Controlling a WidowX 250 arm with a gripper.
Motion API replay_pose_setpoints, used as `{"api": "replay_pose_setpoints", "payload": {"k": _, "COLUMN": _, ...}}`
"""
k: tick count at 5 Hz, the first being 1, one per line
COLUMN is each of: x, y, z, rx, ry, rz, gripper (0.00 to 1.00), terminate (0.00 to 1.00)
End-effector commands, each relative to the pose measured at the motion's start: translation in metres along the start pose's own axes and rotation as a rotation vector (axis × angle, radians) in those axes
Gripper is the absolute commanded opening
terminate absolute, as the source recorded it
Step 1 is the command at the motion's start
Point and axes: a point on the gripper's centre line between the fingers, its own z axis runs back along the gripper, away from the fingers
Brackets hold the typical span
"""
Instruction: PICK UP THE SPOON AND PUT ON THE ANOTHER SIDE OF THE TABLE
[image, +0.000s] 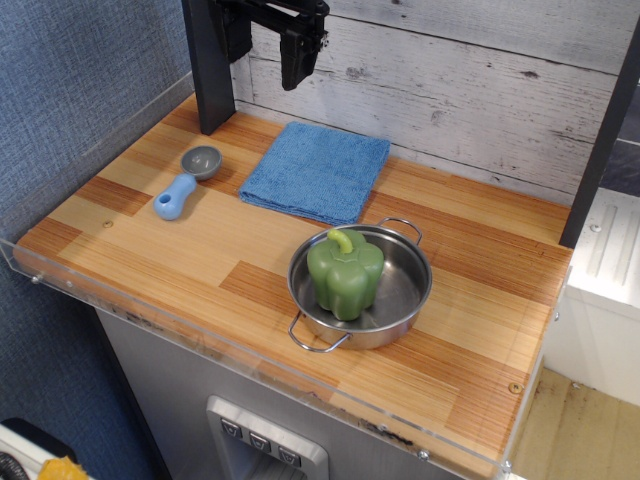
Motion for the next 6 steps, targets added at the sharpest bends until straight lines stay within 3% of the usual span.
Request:
{"api": "replay_pose_setpoints", "payload": {"k": 1, "x": 0.0, "y": 0.0, "z": 0.0, "rx": 0.0, "ry": 0.0, "rz": 0.0, "gripper": 1.0, "terminate": 0.0}}
{"api": "replay_pose_setpoints", "payload": {"k": 2, "x": -0.012, "y": -0.004, "z": -0.001, "rx": -0.077, "ry": -0.016, "rz": -0.015, "gripper": 1.0, "terminate": 0.0}}
{"api": "replay_pose_setpoints", "payload": {"k": 3, "x": -0.031, "y": -0.025, "z": -0.011, "rx": -0.129, "ry": 0.027, "rz": -0.047, "gripper": 1.0, "terminate": 0.0}}
{"api": "replay_pose_setpoints", "payload": {"k": 6, "x": -0.077, "y": 0.04, "z": -0.051, "rx": -0.128, "ry": 0.156, "rz": 0.186, "gripper": 1.0, "terminate": 0.0}}
